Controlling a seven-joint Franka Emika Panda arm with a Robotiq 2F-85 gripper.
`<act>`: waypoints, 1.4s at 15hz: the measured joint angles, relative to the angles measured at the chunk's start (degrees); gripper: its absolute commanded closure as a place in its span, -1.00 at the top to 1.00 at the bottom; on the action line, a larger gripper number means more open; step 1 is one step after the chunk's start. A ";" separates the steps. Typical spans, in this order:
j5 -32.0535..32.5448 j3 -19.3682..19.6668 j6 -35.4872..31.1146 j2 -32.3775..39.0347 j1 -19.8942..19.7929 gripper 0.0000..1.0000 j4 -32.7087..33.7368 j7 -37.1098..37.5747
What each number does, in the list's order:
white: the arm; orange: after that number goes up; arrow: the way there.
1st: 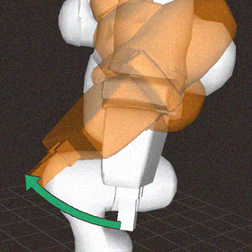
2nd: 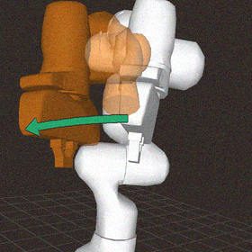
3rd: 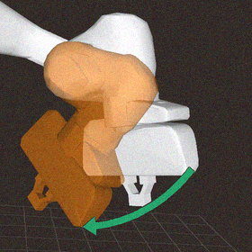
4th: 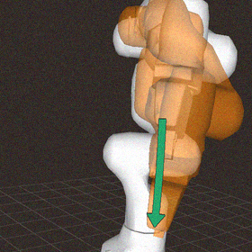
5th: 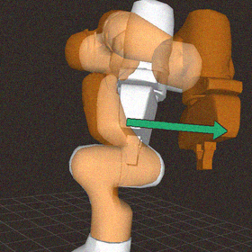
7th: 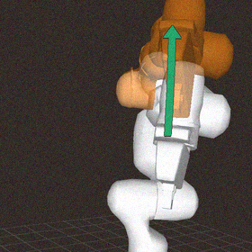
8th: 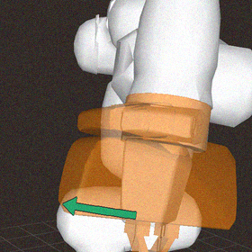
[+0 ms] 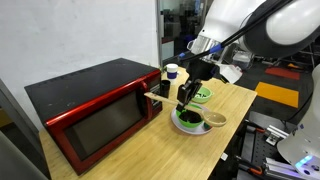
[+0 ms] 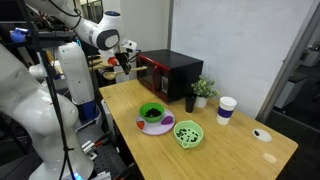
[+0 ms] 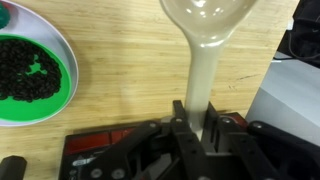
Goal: Use the spoon to transfer one scoop of contents from the dark green bowl to the light green bowl
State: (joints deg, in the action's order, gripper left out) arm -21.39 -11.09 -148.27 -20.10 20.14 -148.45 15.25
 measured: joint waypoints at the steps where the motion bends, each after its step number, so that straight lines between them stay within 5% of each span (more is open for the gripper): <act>1: -0.96 0.00 -0.30 0.04 0.67 -0.89 -0.02 -1.75; 12: -17.49 2.44 -23.64 8.98 12.03 -0.89 -3.61 -25.14; 16: -27.36 5.95 -25.32 11.53 17.85 -0.89 -3.28 -38.00; 21: -34.87 8.94 -25.25 14.25 19.53 -0.89 -2.08 -50.50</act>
State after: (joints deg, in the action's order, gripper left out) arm -56.26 -2.15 -173.52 -5.85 39.67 -150.53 -35.25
